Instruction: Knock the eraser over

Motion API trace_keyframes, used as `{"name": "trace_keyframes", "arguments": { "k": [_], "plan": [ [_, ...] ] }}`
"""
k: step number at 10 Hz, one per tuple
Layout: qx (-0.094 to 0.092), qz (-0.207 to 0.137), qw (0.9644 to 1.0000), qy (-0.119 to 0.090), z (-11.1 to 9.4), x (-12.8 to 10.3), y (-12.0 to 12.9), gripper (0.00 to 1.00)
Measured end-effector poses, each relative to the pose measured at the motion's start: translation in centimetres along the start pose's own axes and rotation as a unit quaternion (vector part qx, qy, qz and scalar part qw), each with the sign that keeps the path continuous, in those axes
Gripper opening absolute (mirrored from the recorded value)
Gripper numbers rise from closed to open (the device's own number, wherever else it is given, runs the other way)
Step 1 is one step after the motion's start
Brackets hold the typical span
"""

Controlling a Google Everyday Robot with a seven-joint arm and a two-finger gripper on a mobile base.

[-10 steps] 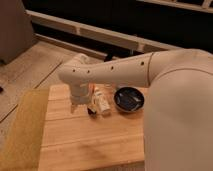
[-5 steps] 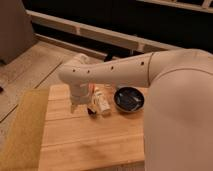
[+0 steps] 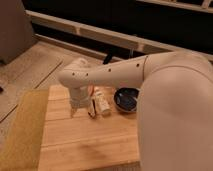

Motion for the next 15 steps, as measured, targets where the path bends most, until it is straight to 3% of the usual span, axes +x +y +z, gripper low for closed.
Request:
{"name": "trace_keyframes", "arguments": {
  "k": [3,5,6,8,9,11,13,15],
  "plan": [
    [0.004,-0.02,0.9982,0.057,4.6,-0.2,0.9,0.65],
    [0.011,-0.035,0.9971,0.067,6.0,-2.0,0.7,0.65],
    [0.013,-0.049,0.9973,0.053,5.9,-3.8,0.6,0.65],
    [0.007,-0.097,0.9953,0.003,4.7,-7.1,1.7,0.65],
    [0.003,-0.125,0.9918,-0.025,4.0,-8.8,2.1,0.65],
    [-0.009,-0.169,0.9837,-0.061,2.9,-10.7,2.7,0.65],
    [-0.019,-0.182,0.9803,-0.074,2.9,-11.5,2.2,0.65],
    [-0.023,-0.181,0.9803,-0.076,2.9,-11.7,1.1,0.65]
  ]
}}
